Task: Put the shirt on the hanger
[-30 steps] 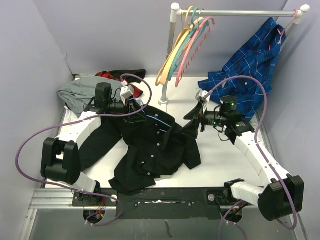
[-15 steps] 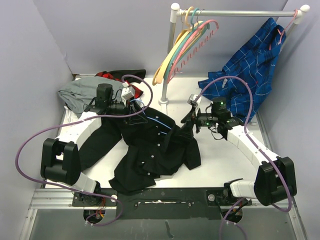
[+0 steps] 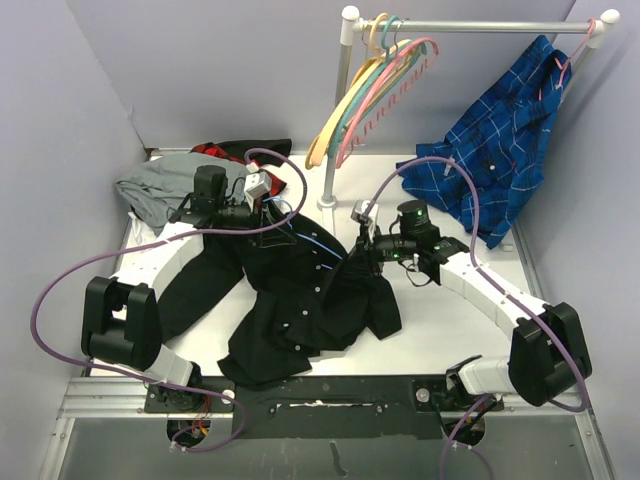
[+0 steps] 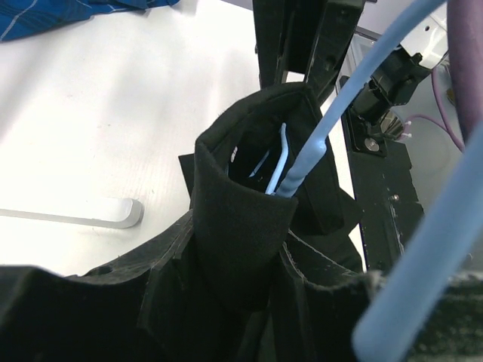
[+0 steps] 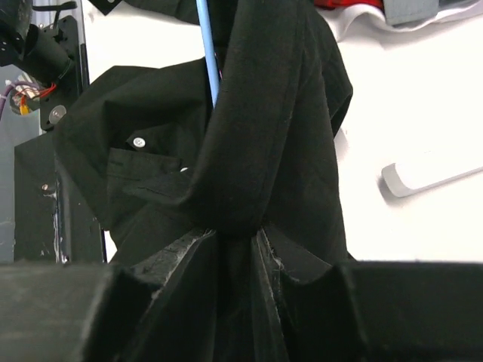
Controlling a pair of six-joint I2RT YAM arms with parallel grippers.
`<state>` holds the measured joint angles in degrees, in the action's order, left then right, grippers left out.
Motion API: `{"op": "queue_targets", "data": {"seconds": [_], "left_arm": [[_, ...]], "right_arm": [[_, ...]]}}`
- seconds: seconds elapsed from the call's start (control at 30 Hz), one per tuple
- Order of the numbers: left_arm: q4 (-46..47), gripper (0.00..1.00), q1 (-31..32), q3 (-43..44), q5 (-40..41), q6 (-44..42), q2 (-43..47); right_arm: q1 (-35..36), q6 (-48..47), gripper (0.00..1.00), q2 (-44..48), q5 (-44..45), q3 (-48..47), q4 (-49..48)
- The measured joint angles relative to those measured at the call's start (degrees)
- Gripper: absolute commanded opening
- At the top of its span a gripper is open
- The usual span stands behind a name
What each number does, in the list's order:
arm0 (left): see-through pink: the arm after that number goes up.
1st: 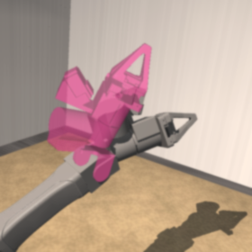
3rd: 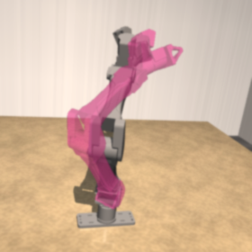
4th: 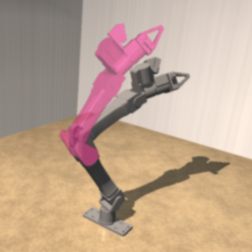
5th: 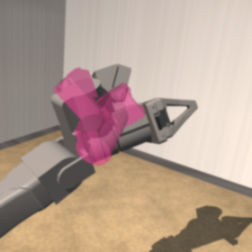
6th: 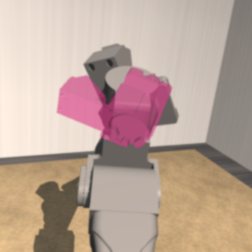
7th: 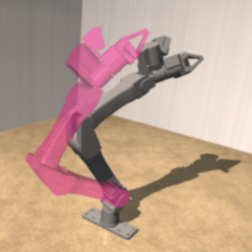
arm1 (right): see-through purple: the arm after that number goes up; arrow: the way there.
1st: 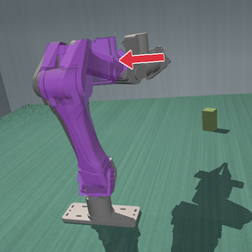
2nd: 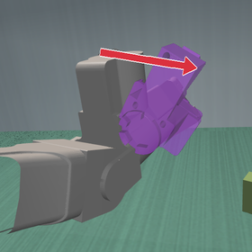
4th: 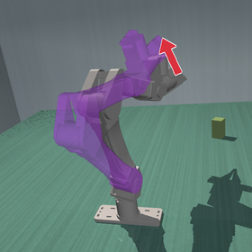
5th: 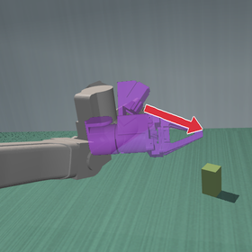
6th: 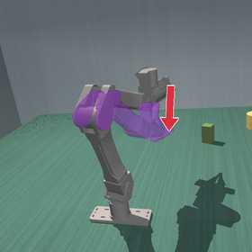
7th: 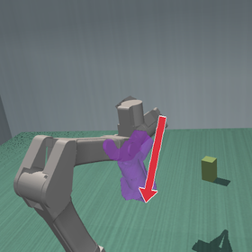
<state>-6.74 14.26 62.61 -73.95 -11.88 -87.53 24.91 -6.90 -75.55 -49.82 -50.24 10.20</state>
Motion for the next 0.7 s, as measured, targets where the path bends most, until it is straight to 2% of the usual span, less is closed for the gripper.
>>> {"op": "queue_targets", "data": {"seconds": [0.17,0.23,0.37,0.7], "left_arm": [[-0.1,0.00,0.2,0.2,0.4,-0.1,0.0],[-0.1,0.00,0.3,0.2,0.6,-0.3,0.0],[-0.1,0.00,0.3,0.2,0.7,-0.4,0.0],[0.0,0.00,0.1,0.2,1.9,-0.5,0.0]], "right_arm": [[1.3,0.0,0.29,-2.0,1.2,-0.1,0.0],[1.7,0.1,0.27,-2.4,1.7,-0.3,-0.1],[3.0,0.4,0.11,-2.8,2.6,-1.0,-0.8],[6.1,1.4,0.12,-3.8,5.1,-2.6,-0.5]]}}
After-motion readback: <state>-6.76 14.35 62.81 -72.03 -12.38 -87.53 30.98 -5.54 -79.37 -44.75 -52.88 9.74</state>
